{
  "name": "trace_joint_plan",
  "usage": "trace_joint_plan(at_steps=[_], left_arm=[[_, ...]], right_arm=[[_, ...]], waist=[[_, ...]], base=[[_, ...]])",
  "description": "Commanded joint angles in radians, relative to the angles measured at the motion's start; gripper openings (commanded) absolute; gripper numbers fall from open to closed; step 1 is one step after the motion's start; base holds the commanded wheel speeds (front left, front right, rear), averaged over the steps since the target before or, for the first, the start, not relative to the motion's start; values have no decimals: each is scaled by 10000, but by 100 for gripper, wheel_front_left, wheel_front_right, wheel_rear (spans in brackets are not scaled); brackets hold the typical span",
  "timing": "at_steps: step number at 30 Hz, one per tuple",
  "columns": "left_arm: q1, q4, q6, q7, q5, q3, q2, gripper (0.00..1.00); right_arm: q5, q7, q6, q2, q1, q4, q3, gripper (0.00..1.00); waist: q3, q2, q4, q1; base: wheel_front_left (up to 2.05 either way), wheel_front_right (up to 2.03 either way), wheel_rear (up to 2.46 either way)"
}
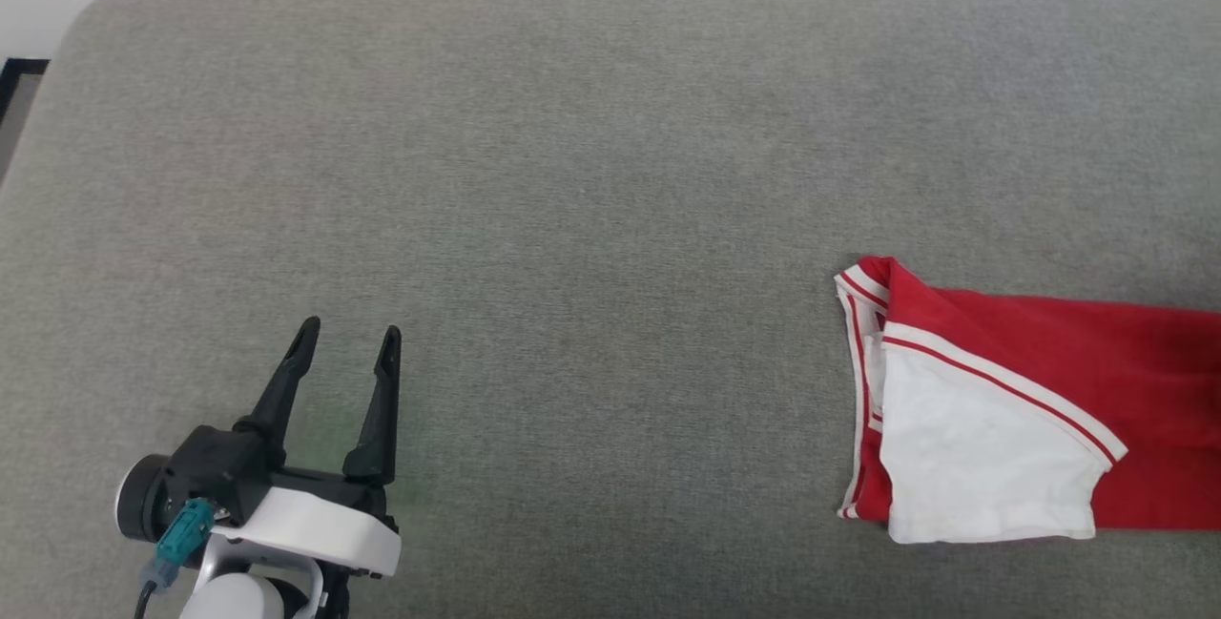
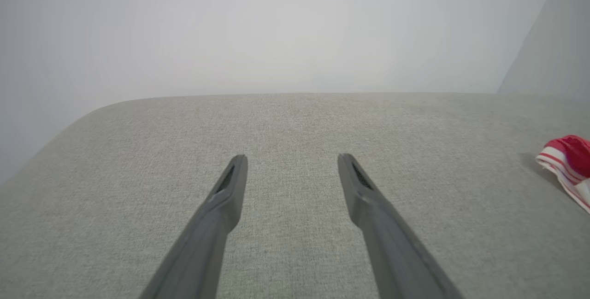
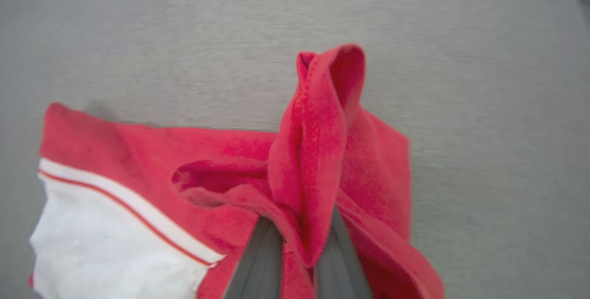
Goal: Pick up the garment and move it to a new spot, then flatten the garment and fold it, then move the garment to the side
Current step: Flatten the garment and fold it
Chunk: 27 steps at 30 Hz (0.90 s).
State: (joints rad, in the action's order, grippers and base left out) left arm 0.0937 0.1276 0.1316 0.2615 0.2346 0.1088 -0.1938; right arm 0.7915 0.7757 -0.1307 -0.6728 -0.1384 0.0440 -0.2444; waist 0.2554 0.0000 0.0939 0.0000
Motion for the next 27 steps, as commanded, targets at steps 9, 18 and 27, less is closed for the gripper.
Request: trace_joint_plan(at_steps=[9,18,27], left_arm=[[-90,118,-23,50,52,128,204,100],[28,165,-23,50,196,230,357,100],[170,415,-23,50,244,266,517,100]], right_arm=[[-113,826,1,715,-39,-2464,2654,0],[-321,909,1,1236,-777,-2234,4530,0],[-558,94,1,1152,-1049,-1020,5552,0]], waist=[[-105,0,479,0],[-17,0,822,0],[39,0,1044,0]], base=[[0,0,0],[0,0,0],[0,0,0]])
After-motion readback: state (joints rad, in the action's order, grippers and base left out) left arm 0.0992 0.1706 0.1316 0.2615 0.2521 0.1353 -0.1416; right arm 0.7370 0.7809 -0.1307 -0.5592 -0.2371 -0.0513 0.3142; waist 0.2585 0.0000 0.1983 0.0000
